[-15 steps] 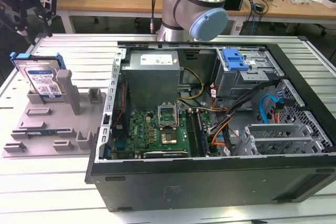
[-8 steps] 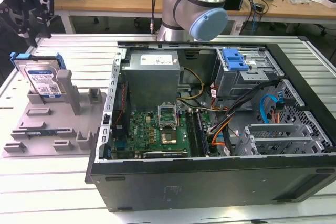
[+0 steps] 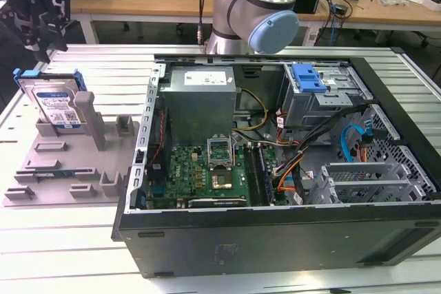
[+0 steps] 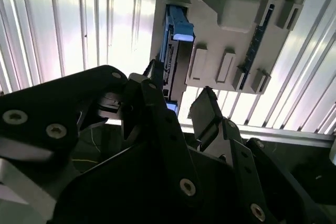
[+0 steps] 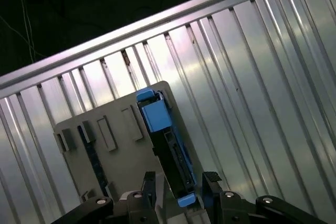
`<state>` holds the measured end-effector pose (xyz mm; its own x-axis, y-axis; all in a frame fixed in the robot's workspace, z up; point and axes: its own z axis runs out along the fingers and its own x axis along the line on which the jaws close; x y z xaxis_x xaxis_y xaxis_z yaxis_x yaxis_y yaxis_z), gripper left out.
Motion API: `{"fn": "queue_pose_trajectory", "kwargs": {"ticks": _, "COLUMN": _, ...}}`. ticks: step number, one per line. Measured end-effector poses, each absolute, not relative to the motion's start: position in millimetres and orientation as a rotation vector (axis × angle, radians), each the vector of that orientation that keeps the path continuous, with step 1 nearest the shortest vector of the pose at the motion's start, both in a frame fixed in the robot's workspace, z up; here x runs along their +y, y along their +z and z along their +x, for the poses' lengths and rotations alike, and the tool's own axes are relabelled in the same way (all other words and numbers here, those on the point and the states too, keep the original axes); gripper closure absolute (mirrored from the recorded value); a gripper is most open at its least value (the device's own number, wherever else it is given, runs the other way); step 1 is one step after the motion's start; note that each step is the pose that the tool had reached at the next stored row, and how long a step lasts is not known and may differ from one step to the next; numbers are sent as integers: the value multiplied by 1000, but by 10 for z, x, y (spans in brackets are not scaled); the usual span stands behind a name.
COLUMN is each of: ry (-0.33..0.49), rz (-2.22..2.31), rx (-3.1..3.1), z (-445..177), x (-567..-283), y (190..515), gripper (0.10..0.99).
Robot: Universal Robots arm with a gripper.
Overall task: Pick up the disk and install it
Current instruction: 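Pick up the disk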
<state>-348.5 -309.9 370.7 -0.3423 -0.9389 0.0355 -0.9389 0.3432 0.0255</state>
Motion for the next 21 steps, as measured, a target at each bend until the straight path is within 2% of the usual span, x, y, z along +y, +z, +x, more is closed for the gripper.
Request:
{"fn": "queue_pose_trajectory", "kwargs": {"ticks": 10, "ry": 40, "rz": 1993, "rx": -2398, "z": -3490, "x": -3094, "y": 3680, "gripper": 604}}
{"fn": "queue_pose_trajectory", "kwargs": {"ticks": 21, "ry": 41, "rz": 2058, "rx": -2344, "z": -3654, "x": -3070, "y": 3661, "gripper": 604}}
